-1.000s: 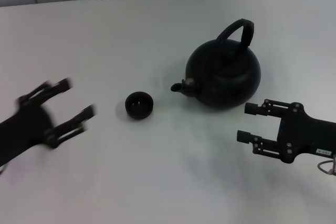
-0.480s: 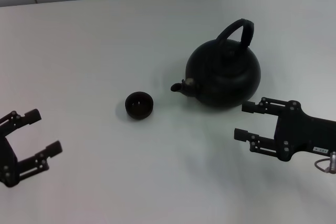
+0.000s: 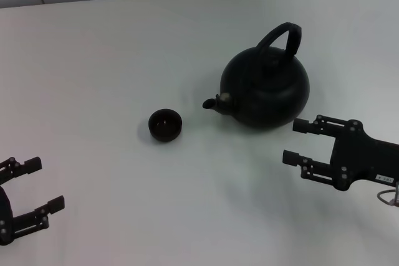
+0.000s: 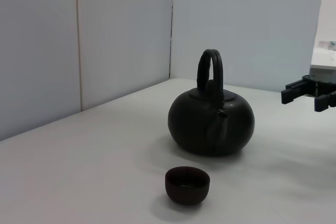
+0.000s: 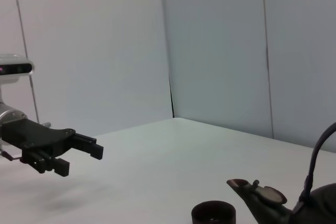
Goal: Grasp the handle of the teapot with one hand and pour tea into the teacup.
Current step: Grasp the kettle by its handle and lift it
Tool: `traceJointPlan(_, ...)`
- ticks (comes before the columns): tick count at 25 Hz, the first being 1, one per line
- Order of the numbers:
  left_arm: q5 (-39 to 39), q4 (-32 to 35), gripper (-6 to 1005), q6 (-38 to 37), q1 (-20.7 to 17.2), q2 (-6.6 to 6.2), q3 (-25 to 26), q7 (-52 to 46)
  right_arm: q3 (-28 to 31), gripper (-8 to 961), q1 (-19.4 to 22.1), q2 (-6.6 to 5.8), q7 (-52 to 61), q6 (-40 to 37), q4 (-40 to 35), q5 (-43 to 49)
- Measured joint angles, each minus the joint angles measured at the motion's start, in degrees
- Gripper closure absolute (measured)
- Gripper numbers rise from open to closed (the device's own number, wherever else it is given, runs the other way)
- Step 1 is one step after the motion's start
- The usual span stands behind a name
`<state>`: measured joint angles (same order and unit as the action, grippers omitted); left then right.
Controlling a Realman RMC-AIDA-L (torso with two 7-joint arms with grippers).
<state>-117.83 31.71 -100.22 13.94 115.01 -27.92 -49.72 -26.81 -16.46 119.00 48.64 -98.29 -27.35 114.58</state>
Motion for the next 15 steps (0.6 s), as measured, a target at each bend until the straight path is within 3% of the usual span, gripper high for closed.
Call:
traceJointPlan(8, 0.4, -0.3, 187, 0.4, -0.1, 0.47, 0.0, 0.0, 3.2, 325, 2.9, 0.22, -8.0, -0.5, 6.1, -7.4)
traceJointPlan(10, 0.4, -0.4, 186, 0.5, -0.1, 0.68, 0.0, 0.0, 8.0, 325, 5.1, 0.24, -15.1, 0.9, 11.6, -13.6)
traceJointPlan(15, 0.5, -0.4, 186, 1.0, 0.0, 1.28, 0.0, 0.0, 14.2, 325, 6.0, 0.17, -19.6, 4.5, 15.8, -16.7)
